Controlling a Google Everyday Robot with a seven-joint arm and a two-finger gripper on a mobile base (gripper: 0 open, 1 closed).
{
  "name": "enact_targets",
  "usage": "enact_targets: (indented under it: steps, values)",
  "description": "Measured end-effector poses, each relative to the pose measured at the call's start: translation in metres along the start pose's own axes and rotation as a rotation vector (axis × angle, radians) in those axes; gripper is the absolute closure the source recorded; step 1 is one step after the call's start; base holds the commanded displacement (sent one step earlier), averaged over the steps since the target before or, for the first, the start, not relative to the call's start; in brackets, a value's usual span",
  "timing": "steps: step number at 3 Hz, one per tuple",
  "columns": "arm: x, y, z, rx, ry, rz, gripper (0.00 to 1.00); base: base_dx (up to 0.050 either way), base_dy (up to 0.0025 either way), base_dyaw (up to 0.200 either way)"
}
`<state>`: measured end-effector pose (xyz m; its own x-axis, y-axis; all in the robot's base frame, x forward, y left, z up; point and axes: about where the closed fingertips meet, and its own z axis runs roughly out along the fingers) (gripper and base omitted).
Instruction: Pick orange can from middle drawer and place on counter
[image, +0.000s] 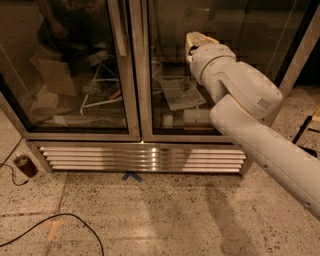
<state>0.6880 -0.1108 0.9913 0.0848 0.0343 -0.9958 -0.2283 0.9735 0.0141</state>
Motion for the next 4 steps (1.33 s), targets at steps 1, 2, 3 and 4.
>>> enact_targets:
  steps: [1, 2, 3, 4]
  values:
    - [0.0101, -0.0001, 0.0108, 0.025, -0.005, -0.027, 0.96, 0.000, 0.00000, 0.000]
    - [0.0101, -0.0001, 0.0108, 0.025, -0.005, -0.027, 0.66, 0.000, 0.00000, 0.000]
    - [0.0101, -0.0001, 0.0108, 0.025, -0.005, -0.027, 0.35, 0.000, 0.00000, 0.000]
    - [0.0101, -0.0001, 0.0108, 0.025, -0.005, -0.027, 0.11, 0.000, 0.00000, 0.000]
